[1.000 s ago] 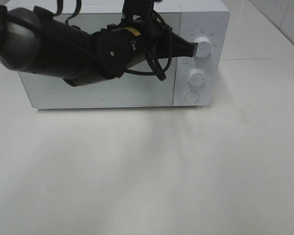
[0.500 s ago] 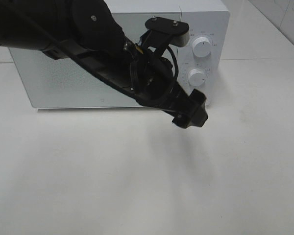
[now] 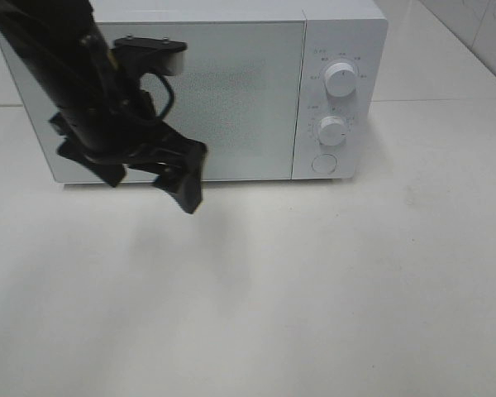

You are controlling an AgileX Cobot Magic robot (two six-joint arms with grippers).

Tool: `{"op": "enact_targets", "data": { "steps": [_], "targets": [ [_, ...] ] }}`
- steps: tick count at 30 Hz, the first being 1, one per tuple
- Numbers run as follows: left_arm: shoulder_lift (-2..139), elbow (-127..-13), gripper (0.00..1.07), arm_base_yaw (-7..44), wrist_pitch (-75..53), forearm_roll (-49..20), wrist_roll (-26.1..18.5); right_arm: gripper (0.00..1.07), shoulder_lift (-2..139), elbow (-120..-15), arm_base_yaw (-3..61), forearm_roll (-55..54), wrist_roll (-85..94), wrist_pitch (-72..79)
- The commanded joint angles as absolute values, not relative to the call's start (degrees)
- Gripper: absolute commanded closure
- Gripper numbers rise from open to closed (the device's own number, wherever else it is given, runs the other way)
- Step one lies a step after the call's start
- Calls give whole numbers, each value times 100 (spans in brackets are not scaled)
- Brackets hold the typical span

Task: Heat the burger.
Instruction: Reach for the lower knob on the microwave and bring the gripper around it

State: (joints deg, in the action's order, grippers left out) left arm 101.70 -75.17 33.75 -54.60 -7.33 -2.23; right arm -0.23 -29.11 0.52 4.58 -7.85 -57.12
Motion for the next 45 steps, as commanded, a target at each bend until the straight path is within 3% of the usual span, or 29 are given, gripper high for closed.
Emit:
{"op": "enact_targets", "data": {
  "steps": [1,9,13,17,22,25,34,45],
  "targets": [
    [9786,-7345,9,2991,-5947,-636,-109,32,-178,-2888,34,458,-722,-5724],
    [8783,-6371,9,2406,-5701,-659,0,32,-178,-2888,34,458,-722,-5724],
    [8004,-5632,9,1656,-5724,-613,0,32,-178,-2888,34,458,-722,-5724],
    [7695,-5357,9,1318,-5730,-487,0,32,-178,-2888,34,458,-722,-5724],
    [6492,-4618,9,97,-5735,-321,69,32,-178,-2888,34,458,-722,-5724],
    [5936,-4332,9,-178,-5718,-355,149,32,-178,-2888,34,458,-722,-5724],
    [4114,-3191,9,-223,-5420,-378,109,32,-178,-2888,34,458,-722,-5724],
    [2504,-3037,9,-223,-5180,-447,103,32,-178,-2888,34,458,-722,-5718]
  ]
}}
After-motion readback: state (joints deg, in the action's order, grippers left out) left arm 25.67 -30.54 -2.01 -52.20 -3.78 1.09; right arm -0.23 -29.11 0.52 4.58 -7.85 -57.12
